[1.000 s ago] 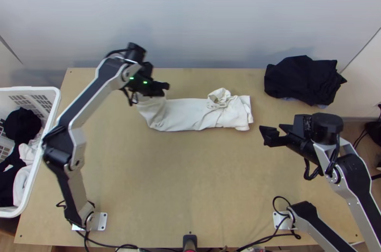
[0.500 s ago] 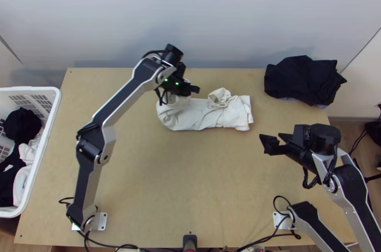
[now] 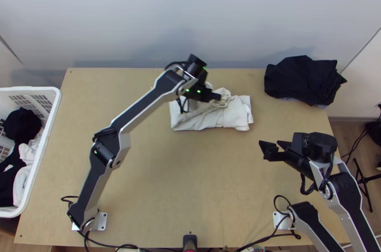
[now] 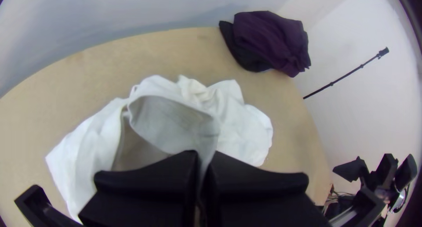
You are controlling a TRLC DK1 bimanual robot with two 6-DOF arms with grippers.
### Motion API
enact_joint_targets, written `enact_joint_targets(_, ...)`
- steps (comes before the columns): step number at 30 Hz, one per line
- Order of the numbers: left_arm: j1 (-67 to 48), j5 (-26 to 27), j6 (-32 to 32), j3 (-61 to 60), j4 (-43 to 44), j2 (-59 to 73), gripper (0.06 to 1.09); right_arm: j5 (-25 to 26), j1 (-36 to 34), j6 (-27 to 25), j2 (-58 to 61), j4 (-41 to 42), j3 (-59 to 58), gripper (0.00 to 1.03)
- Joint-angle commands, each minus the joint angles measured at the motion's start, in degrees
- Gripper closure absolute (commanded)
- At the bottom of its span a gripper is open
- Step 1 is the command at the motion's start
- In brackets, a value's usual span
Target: Fold the t-shirt
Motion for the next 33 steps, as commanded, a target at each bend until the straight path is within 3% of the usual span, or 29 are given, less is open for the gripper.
enact_joint_targets(1, -4.45, -0.12, -2.56, 0.24, 9.03, 1.61, 1.05, -0.27, -0.52, 0.53, -1.50, 0.89, -1.79, 0.04)
enact_joint_targets(6, -7.35, 0.23, -2.47, 0.32, 12.01, 3.98, 1.04, -0.27, -0.69, 0.70, -1.77, 1.50, -2.05, 0.04)
enact_joint_targets(7, -7.79, 0.23, -2.47, 0.32, 12.28, 4.51, 0.98, -0.36, -0.69, 0.61, -1.85, 1.50, -2.14, 0.04)
enact_joint_targets(8, -8.05, 0.23, -2.47, 0.32, 12.80, 5.04, 0.81, -0.44, -0.69, 0.61, -1.85, 1.59, -2.23, 0.04)
enact_joint_targets(10, -8.40, 0.14, -2.83, 0.32, 13.77, 5.65, 0.12, -0.62, -0.69, 0.70, -1.85, 1.94, -2.58, 0.04)
enact_joint_targets(16, -7.61, -0.12, -8.27, 0.32, 21.86, 3.80, 0.10, -1.32, -0.43, 1.14, -1.85, 2.82, -3.37, 0.04)
enact_joint_targets(20, -5.24, -1.17, -16.01, 0.32, 27.75, 2.22, 0.10, -1.67, -0.08, 1.41, -1.85, 3.44, -3.99, 0.04)
enact_joint_targets(24, -5.24, 1.55, -16.54, 0.32, 31.44, -2.44, 0.10, -1.85, 0.36, 1.49, -1.77, 3.96, -4.43, 0.04)
enact_joint_targets(30, -7.70, 2.87, -8.10, -1.87, 26.96, -10.17, 0.13, -1.85, 0.80, 1.49, -1.68, 4.31, -4.51, 0.04)
enact_joint_targets(33, -5.50, 2.34, -2.74, -6.44, 20.98, -13.42, 0.24, -1.85, 0.98, 1.49, -1.68, 4.49, -4.51, 0.04)
